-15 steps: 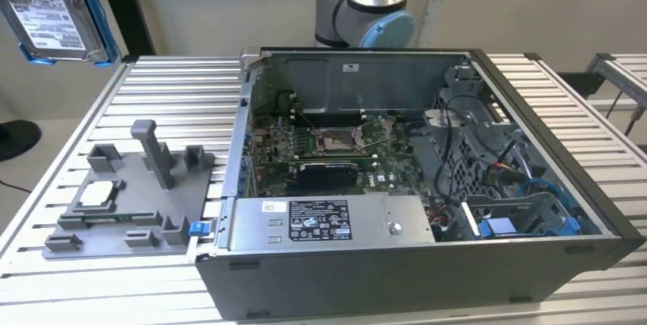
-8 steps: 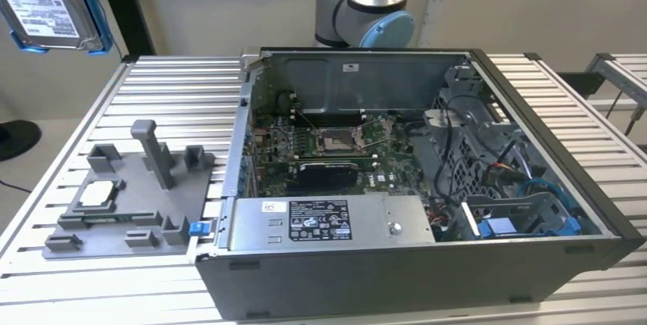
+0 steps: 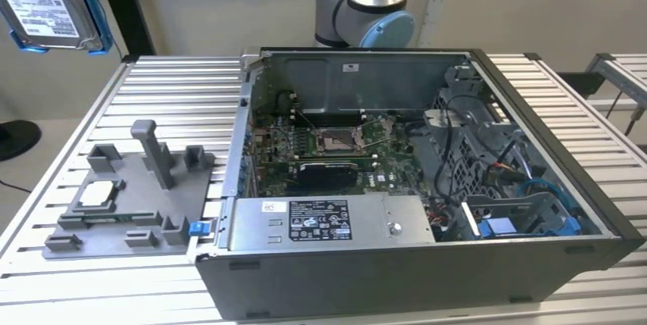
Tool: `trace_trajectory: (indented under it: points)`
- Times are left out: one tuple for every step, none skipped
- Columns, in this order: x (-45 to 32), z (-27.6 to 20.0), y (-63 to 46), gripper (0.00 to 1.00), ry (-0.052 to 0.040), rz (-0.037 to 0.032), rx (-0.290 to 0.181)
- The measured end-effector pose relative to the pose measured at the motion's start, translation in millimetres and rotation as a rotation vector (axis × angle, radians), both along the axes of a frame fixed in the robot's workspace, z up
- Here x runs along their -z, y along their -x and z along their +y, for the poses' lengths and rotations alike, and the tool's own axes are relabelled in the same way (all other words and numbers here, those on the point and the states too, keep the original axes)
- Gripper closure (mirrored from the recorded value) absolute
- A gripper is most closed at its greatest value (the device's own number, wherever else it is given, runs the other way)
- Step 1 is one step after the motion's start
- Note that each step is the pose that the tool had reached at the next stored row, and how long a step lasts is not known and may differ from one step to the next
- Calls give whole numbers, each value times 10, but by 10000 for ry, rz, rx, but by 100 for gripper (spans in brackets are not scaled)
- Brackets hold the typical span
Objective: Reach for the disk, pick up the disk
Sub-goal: 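Pick up the disk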
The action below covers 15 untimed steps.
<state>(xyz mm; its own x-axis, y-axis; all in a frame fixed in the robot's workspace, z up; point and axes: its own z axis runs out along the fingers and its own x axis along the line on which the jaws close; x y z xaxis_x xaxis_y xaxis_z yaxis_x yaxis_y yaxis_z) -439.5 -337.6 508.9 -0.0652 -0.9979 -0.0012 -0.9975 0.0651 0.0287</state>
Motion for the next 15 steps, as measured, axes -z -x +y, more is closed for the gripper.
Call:
trace_trajectory:
  points:
    - [0,0,0,100,0,0,0]
    - [0,0,0,100,0,0,0]
    - [0,0,0,100,0,0,-1]
    - [0,0,-2,100,0,0,-1]
    - [-1,-1,-10,100,0,0,-1]
    - [-1,-1,-21,100,0,0,-2]
    - [-1,0,-36,100,0,0,-1]
    - [-1,0,-54,100,0,0,0]
    - [-1,0,-76,100,0,1,0]
    - [-1,0,-100,100,0,0,0]
    - [-1,0,-126,100,0,0,-1]
    - [-1,0,-153,100,0,1,0]
    - [-1,0,-182,100,1,2,0]
    - [-1,0,-208,100,1,2,0]
    - [-1,0,-257,100,0,2,0]
